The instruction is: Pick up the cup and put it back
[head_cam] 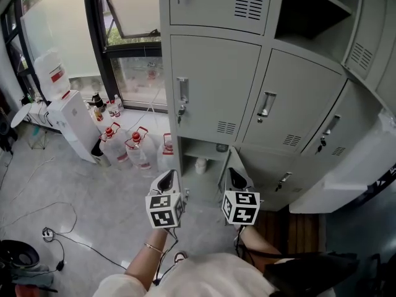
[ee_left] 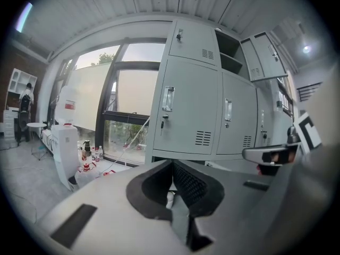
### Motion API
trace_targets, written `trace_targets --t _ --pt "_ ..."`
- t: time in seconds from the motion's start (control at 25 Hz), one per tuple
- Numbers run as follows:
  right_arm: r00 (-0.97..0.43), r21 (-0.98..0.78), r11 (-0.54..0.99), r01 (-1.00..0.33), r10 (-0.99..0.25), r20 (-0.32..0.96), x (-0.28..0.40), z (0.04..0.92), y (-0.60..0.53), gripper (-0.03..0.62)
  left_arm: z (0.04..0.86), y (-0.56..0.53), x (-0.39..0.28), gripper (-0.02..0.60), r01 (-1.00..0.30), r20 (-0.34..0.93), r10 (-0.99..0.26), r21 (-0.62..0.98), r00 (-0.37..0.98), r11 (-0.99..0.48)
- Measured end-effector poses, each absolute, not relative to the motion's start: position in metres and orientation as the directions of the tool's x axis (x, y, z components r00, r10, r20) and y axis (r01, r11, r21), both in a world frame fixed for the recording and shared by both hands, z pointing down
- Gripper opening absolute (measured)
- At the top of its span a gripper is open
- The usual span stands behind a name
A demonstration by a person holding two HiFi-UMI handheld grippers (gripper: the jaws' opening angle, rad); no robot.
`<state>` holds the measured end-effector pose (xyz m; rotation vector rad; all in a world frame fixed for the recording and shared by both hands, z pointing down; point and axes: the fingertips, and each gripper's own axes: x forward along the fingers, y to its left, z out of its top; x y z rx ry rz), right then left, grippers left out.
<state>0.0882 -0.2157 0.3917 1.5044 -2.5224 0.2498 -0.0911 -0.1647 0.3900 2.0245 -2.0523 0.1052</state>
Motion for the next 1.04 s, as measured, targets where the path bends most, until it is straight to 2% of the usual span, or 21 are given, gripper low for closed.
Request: trace_targets --t 0.28,1.04 --pt "-0.452 -0.027 0.463 -0.886 -0.848 0.277 0.088 0.395 -0.216 -0.009 0.393 -0.172 -0.085 0.009 -0.990 0.226 -0.974 0.140 0.027 0.005" --pt "-0.459 -0.033 0.471 -0.882 -0.839 0.291 0.082 0.404 -0.221 -0.009 0.407 -0.176 -0.098 0.009 -0.990 0.240 -0.971 0.131 -0.010 0.043"
